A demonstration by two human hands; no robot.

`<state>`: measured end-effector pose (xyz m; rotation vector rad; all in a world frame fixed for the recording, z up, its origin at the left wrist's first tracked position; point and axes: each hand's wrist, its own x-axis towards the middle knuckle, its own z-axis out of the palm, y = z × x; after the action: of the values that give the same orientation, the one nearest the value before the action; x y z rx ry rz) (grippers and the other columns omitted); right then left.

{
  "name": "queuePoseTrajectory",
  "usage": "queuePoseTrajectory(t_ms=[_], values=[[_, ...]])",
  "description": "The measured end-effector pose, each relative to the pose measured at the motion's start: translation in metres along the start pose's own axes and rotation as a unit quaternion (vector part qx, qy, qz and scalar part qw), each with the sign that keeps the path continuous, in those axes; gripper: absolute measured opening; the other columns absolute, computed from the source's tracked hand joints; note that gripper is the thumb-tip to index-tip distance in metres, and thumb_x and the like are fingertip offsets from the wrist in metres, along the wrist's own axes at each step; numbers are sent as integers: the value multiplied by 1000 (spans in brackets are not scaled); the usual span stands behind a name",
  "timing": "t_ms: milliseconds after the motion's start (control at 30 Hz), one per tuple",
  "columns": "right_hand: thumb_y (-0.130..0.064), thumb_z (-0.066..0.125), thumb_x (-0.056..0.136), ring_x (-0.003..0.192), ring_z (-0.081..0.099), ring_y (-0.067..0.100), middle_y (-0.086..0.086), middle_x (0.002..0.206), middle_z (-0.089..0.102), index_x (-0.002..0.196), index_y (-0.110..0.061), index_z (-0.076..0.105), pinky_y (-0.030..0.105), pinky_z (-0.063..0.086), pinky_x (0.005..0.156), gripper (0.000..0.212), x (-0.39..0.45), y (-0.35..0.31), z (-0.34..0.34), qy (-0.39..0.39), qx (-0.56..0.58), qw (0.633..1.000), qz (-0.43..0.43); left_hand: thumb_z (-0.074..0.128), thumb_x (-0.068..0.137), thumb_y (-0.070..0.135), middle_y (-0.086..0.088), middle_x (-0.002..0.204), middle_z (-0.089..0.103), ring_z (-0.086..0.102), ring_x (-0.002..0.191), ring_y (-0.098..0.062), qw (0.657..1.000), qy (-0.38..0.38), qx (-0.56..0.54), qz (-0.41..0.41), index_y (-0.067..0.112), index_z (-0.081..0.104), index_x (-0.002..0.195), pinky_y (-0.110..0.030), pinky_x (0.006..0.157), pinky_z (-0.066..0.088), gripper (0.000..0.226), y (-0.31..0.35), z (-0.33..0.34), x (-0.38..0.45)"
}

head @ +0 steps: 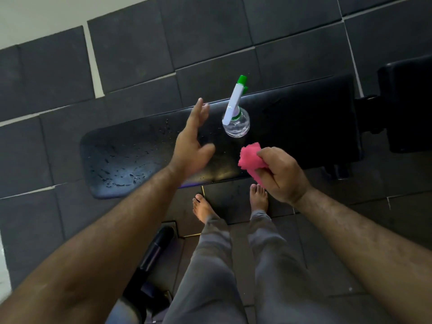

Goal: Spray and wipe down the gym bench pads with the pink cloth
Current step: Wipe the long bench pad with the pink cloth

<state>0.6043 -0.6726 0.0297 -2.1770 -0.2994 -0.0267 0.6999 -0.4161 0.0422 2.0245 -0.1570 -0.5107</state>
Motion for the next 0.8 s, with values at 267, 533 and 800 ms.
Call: queuePoseTrajectory(t_ms=[267, 533, 800], values=[[-31, 55, 104, 76, 60, 23, 5, 87, 67, 100, -6, 68, 44, 50, 71, 29, 42, -65, 63, -95, 70, 992, -39, 95, 82, 21, 4, 146, 73, 44, 160, -25, 978, -160, -117, -59, 16, 82, 123, -30, 122, 44, 43, -50, -27, -95], [-42, 70, 99, 103, 66, 25, 7, 110, 73, 119, -8, 72, 46, 56, 92, 40, 89, -105, 150, -129, 2, 991, -19, 72, 74, 13, 9, 72, 69, 64, 63, -8, 936, 168, -227, -212, 27, 72, 89, -26, 56, 54, 20, -100, -91, -180], [-49, 60, 103, 149, 47, 28, 6, 154, 59, 145, -19, 59, 56, 26, 130, 52, 121, -117, 237, -230, -180, 954, -72, 62, 88, 28, 10, 103, 71, 68, 86, -9, 822, 484, 33, -297, 18, 60, 142, -23, 80, 48, 55, -165, -172, -221]])
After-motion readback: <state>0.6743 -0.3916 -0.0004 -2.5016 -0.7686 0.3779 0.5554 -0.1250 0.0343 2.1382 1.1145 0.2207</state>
